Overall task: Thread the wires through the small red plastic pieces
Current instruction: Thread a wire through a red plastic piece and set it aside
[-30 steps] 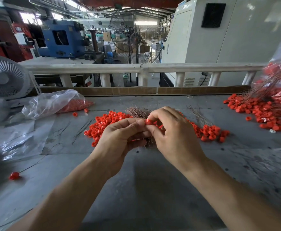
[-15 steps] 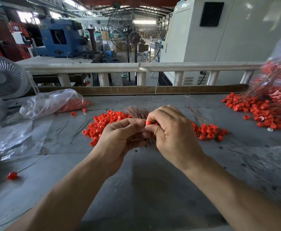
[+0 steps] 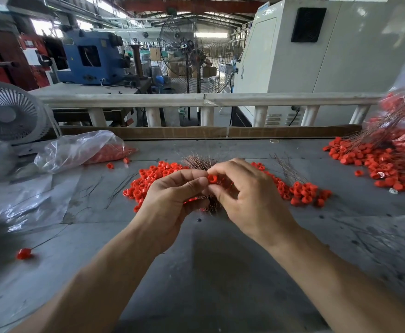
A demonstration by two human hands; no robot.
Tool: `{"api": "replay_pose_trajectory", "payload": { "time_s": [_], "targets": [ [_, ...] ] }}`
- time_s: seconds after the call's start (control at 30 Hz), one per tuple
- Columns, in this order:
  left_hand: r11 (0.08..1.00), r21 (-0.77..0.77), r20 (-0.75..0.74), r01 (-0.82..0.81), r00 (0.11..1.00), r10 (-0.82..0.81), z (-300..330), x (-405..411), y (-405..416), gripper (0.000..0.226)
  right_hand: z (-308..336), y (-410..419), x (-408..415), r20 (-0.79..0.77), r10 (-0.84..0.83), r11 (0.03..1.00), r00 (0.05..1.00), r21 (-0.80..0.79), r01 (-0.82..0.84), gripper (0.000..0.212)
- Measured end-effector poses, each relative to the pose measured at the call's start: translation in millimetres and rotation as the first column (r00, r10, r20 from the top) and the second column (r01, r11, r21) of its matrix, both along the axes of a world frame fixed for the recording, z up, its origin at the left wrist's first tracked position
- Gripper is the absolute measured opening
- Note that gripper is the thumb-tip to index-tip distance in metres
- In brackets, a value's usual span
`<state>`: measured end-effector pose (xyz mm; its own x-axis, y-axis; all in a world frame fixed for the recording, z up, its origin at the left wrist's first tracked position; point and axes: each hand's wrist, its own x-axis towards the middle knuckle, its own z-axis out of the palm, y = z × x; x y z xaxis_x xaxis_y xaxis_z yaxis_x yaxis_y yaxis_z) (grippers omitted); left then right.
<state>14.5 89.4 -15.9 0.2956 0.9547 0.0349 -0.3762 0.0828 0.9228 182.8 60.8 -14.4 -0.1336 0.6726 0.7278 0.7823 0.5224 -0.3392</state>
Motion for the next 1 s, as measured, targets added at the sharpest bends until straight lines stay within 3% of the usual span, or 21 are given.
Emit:
{"api": "replay_pose_trajectory", "payload": {
  "time_s": [0.23, 0.33, 0.7, 1.0],
  "targets": [
    [1.0, -0.022, -0.008, -0.006, 1.0, 0.006, 0.9, 0.6, -0.6, 0.031, -4.6, 3.6, 0.5, -0.146, 0.055, 0.998, 0.988, 0.0, -0.056, 0.022],
    [1.0, -0.009, -0.027, -0.021, 0.999, 0.021, 1.3, -0.1, -1.1, 0.038, -5.6, 3.2, -1.1, -0.164, 0.09, 0.995, 0.982, -0.019, -0.095, 0.023],
    [0.997, 0.029, -0.05, -0.065, 0.997, 0.066, 0.7, 0.4, -1.9, 0.032, -4.8, 0.7, -3.0, -0.143, 0.047, 0.996, 0.989, -0.073, -0.058, 0.016],
    [0.987, 0.055, 0.007, -0.151, 0.989, 0.151, -2.5, -2.5, 5.0, 0.024, -7.7, 0.6, -3.0, -0.343, 0.053, 0.966, 0.938, -0.219, -0.135, 0.009]
  ]
}}
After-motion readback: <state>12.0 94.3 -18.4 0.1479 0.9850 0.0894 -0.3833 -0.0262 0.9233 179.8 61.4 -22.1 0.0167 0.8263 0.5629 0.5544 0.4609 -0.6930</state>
